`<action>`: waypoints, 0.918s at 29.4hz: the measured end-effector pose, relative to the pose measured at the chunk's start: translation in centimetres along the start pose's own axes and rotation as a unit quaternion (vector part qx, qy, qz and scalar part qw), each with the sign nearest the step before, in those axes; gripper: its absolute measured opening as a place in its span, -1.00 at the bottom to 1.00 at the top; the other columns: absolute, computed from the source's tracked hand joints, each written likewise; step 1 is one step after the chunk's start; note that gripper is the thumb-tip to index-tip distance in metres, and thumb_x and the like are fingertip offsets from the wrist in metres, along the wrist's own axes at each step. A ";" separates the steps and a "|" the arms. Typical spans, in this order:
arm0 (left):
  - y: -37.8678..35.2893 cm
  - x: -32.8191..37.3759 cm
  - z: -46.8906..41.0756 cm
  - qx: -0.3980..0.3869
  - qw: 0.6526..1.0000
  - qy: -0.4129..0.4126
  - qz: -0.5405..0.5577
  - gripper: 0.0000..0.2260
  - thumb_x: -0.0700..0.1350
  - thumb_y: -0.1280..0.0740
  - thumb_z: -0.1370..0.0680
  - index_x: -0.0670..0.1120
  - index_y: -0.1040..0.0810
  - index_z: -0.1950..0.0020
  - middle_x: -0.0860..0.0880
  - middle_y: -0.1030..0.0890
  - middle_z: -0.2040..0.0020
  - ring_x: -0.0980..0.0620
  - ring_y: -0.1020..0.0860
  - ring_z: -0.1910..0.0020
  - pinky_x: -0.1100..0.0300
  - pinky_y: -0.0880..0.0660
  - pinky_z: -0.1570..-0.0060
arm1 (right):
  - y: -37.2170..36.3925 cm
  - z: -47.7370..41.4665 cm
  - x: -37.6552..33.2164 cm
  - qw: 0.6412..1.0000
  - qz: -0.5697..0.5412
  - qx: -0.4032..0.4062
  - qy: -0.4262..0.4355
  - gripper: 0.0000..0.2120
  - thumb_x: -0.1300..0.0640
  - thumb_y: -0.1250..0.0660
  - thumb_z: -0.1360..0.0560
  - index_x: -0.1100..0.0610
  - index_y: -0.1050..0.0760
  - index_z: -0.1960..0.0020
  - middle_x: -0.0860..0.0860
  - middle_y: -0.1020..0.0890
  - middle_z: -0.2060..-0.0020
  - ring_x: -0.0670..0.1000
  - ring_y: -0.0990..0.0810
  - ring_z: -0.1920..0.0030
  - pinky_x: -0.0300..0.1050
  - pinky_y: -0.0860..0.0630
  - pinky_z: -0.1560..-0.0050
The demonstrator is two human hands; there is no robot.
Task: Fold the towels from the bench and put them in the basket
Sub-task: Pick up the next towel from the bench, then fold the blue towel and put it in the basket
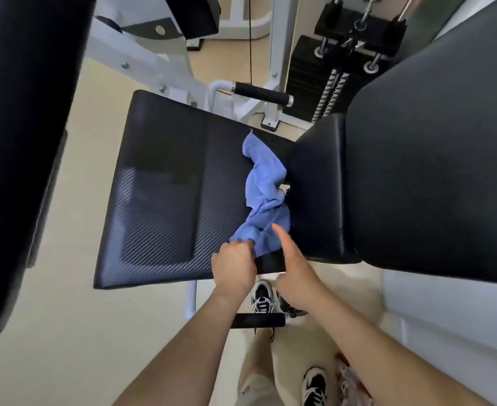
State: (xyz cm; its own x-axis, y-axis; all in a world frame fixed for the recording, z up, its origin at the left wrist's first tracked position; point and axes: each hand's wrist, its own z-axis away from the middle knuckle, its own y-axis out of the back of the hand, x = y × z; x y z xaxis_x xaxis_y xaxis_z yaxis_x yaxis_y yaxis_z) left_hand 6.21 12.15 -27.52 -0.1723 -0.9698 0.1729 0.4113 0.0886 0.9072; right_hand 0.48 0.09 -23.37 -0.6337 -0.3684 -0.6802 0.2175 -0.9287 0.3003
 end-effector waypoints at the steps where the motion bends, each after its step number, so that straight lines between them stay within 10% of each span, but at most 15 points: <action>1: 0.8 -0.1 -0.3 0.019 0.999 -0.047 0.015 -0.83 -0.18 -0.19 -0.54 -0.02 -0.54 -0.03 -0.05 -0.59 0.02 -0.10 -0.49 0.03 0.07 -0.39 0.16 | 0.0 -0.6 -0.5 0.994 0.092 0.006 0.051 -0.02 0.48 -0.13 -0.36 -0.32 0.13 -0.48 -0.09 -0.06 -0.54 -0.03 -0.11 -0.51 -0.04 -0.27 -0.42; 4: 6.2 0.0 -0.3 0.087 0.966 -0.158 0.185 -0.82 -0.16 -0.17 -0.52 -0.07 -0.58 0.10 0.06 -0.55 0.14 0.06 -0.42 0.11 0.24 -0.37 0.05 | 1.0 -2.3 -3.0 0.976 0.120 0.052 0.173 -0.30 0.32 -0.27 -0.40 -0.22 -0.22 -0.41 -0.07 -0.47 -0.30 -0.01 -0.43 -0.32 0.06 -0.45 -0.23; 7: 12.7 0.3 0.9 0.092 0.886 -0.050 0.452 -0.83 -0.22 -0.18 -0.55 -0.04 -0.54 0.13 0.15 -0.54 0.28 0.19 -0.46 0.25 0.36 -0.40 0.19 | 4.5 -2.7 -6.7 0.979 0.095 0.090 0.158 -0.74 0.12 -0.41 -0.32 -0.07 -0.49 0.03 -0.08 -0.57 0.25 0.06 -0.57 0.11 0.10 -0.51 0.02; 13: 23.6 3.3 2.5 -0.129 0.526 0.175 0.822 -0.66 -0.17 -0.19 -0.54 -0.04 -0.19 0.41 0.03 -0.17 0.47 0.08 -0.19 0.48 0.30 -0.31 0.49 | 13.8 4.0 -12.0 0.973 0.036 -0.190 0.122 -0.84 0.15 -0.48 -0.41 0.20 -0.52 0.15 0.05 -0.48 0.37 -0.05 -0.42 0.36 -0.15 -0.37 0.33; 17: 25.5 5.9 5.2 -0.124 0.641 0.100 0.751 -0.82 -0.17 -0.19 -0.57 -0.08 -0.43 0.24 -0.05 -0.53 0.44 0.10 -0.58 0.28 0.24 -0.56 0.23 | 14.7 9.6 -11.0 0.938 -0.211 -0.246 0.125 -0.73 0.18 -0.44 -0.35 0.20 -0.56 -0.03 0.17 -0.46 0.28 0.19 -0.32 0.38 -0.04 -0.14 0.38; 21: 25.1 8.1 10.0 -0.120 0.675 0.005 0.728 -0.77 -0.04 -0.31 -0.47 -0.02 -0.43 0.39 0.04 -0.35 0.42 0.08 -0.26 0.39 0.20 -0.33 0.36 | 14.3 17.0 -9.4 0.861 -0.424 -0.152 0.237 -0.69 0.00 -0.45 -0.38 0.17 -0.64 -0.02 0.10 -0.67 0.17 0.04 -0.64 0.18 -0.14 -0.58 0.16; 27: 22.9 12.0 18.8 -0.214 0.865 -0.279 0.359 -0.79 -0.02 -0.46 -0.42 -0.13 -0.53 0.22 -0.15 -0.50 0.40 0.05 -0.41 0.43 0.19 -0.35 0.37 | 15.7 26.0 -4.6 0.779 -0.569 0.060 0.258 -0.56 0.06 -0.21 -0.57 0.50 -0.34 -0.07 0.39 -0.42 -0.01 0.26 -0.45 -0.10 0.11 -0.42 -0.23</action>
State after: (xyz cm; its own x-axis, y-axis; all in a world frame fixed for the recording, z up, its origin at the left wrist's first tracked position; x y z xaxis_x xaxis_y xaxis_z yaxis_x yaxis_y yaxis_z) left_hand -3.30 6.78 2.57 -0.0914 -0.4280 0.8992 0.8645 0.4141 0.2850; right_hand -12.46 -11.68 1.82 0.0238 0.6929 -0.7206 -0.3576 -0.6673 -0.6534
